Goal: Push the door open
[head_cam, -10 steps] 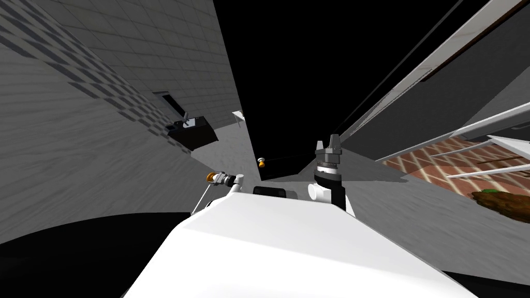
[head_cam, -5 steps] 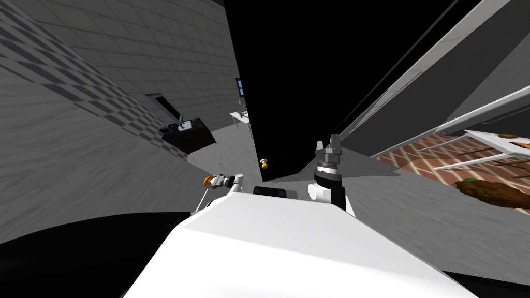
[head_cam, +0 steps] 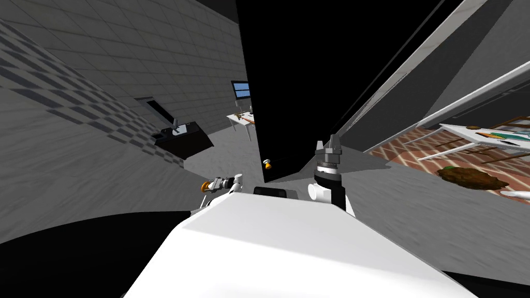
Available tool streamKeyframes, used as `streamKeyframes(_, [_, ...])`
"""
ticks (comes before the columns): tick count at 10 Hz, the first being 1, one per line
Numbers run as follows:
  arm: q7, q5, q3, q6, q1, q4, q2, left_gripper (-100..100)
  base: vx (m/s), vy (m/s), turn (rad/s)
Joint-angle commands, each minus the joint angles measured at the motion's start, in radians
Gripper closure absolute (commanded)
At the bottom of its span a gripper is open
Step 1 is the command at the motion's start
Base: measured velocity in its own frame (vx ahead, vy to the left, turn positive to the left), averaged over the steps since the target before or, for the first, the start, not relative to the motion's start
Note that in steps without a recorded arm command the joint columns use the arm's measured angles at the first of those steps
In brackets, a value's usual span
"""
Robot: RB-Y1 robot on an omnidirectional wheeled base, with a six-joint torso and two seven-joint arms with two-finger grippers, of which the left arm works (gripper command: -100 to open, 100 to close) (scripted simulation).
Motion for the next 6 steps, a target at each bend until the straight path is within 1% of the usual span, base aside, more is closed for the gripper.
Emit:
streamKeyframes(1, [-0.011, 0.023, 0.028, -0.037, 0.003, -0.012, -0.011, 100, 0.007, 0.158, -0.146])
streamKeyframes(4, [-0.016, 0.064, 0.074, -0.094, -0.015, 0.006, -0.038, 100, -0.002, 0.190, -0.153])
streamKeyframes(5, [-0.018, 0.081, 0.093, -0.117, -0.022, 0.013, -0.053, 100, -0.034, 0.210, -0.168])
streamKeyframes(6, [-0.018, 0.081, 0.093, -0.117, -0.022, 0.013, -0.053, 100, -0.008, 0.139, -0.064])
